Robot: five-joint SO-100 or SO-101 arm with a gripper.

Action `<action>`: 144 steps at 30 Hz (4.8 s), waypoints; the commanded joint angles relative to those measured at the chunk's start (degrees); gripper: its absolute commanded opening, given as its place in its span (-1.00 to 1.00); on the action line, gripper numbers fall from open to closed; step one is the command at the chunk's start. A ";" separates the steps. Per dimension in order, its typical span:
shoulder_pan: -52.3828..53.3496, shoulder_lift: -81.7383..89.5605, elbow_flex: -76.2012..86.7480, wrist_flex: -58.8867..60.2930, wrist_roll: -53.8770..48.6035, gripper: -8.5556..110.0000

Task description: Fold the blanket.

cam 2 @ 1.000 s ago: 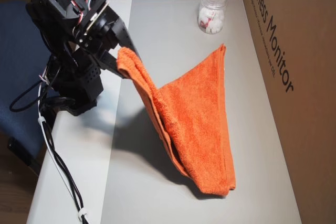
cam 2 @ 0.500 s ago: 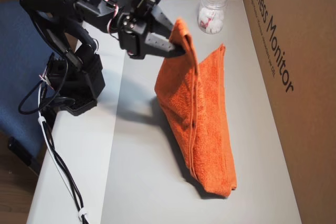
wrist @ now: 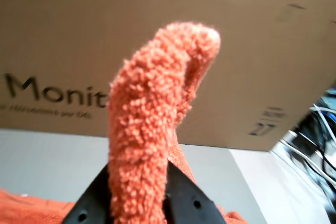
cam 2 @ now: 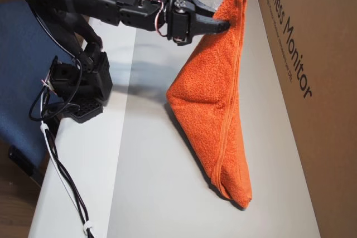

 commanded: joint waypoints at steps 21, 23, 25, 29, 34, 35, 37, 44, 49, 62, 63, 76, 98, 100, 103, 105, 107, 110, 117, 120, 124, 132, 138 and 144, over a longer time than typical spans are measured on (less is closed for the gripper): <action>-13.97 -15.38 -2.46 -3.87 -17.40 -0.86; -13.97 -16.26 -2.46 -3.87 -18.90 -0.85; -13.97 -17.23 -2.46 -3.87 -20.13 -0.85; -14.59 -18.28 -2.46 -3.87 -22.76 -0.85; -15.82 -20.13 -2.46 -3.87 -27.33 -0.85; -15.91 -20.48 -2.46 -3.87 -28.21 -0.85; -16.96 -21.27 -2.46 -3.87 -29.53 -0.85; -19.95 -24.96 -2.46 -4.22 -29.88 -0.85; -21.01 -28.39 -3.08 -4.66 -29.09 -0.85; -21.01 -33.22 -3.43 -4.75 -29.00 -0.85; -20.92 -33.66 -3.43 -4.75 -29.00 -0.85; -19.60 -35.68 -13.01 -4.22 -21.01 -0.85; -17.58 -49.04 -20.65 -4.75 -20.04 -0.84; -17.75 -49.48 -21.01 -4.75 -19.95 -0.79; -18.11 -49.66 -20.74 -4.31 -19.69 -0.67; -18.46 -49.66 -20.30 -3.96 -17.14 -0.64; -18.90 -49.39 -20.13 -3.87 -15.12 -0.64; -20.57 -48.87 -20.04 -3.78 -14.94 -0.64; -24.61 -47.72 -19.95 -3.78 -14.94 -0.63; -26.02 -46.49 -18.37 -3.78 -14.94 -0.64; -27.77 -44.65 -15.21 -3.78 -13.97 -0.64; -28.92 -39.37 -11.07 -3.78 -14.59 -0.63; -27.86 -33.40 -10.99 -3.96 -14.85 -0.62; -25.84 -26.10 -10.90 -3.87 -14.85 -0.64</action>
